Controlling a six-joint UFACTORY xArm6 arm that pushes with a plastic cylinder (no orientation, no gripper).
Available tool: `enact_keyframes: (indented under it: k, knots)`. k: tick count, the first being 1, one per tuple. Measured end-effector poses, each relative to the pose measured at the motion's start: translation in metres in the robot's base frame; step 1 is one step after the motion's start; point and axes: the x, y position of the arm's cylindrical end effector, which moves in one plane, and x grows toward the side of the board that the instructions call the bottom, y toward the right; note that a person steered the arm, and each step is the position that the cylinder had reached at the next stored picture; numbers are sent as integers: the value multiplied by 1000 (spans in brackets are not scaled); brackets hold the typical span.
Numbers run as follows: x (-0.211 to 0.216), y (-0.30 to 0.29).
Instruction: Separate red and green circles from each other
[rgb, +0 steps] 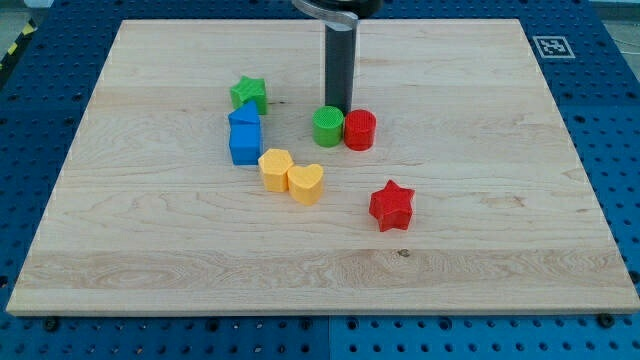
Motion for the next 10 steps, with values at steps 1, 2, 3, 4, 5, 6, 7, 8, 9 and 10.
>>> enact_keyframes:
  k: [1,2,3,4,5,6,7,8,9,10]
  knots:
    - [13,-7]
    - [28,-5]
    - [43,6]
    - [50,28]
    - [60,45]
    - [72,45]
    - [92,57]
    - [108,76]
    - [111,104]
    - [100,121]
